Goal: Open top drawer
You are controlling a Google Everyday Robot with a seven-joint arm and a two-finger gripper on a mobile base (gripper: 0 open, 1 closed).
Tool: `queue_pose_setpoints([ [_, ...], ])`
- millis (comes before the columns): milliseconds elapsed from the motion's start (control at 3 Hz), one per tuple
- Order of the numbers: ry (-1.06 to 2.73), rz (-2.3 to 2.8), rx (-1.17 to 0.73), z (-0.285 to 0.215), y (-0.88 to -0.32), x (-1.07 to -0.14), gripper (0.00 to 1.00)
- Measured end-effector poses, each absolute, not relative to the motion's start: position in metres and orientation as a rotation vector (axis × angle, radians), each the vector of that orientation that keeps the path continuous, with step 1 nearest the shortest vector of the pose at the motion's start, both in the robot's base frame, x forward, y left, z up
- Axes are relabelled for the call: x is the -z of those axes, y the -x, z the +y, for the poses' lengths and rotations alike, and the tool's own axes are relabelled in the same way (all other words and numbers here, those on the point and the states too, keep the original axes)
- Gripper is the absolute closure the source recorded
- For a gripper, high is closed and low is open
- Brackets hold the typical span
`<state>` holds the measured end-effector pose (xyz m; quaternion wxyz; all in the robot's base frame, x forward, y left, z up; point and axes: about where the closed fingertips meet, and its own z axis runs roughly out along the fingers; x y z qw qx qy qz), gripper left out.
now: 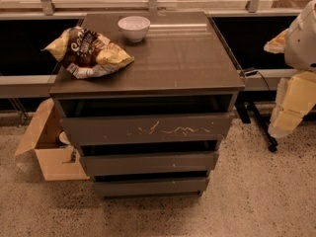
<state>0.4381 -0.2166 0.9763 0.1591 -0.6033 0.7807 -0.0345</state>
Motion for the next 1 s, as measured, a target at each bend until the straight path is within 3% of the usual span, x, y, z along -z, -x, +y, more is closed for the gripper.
queue_pose_setpoints([
  [333,1.723,2.227,0.099,-0.216,-0.438,-0.977,0.0],
  [1000,1.721,2.133,-0.092,-0.187,-0.433,-0.936,0.0],
])
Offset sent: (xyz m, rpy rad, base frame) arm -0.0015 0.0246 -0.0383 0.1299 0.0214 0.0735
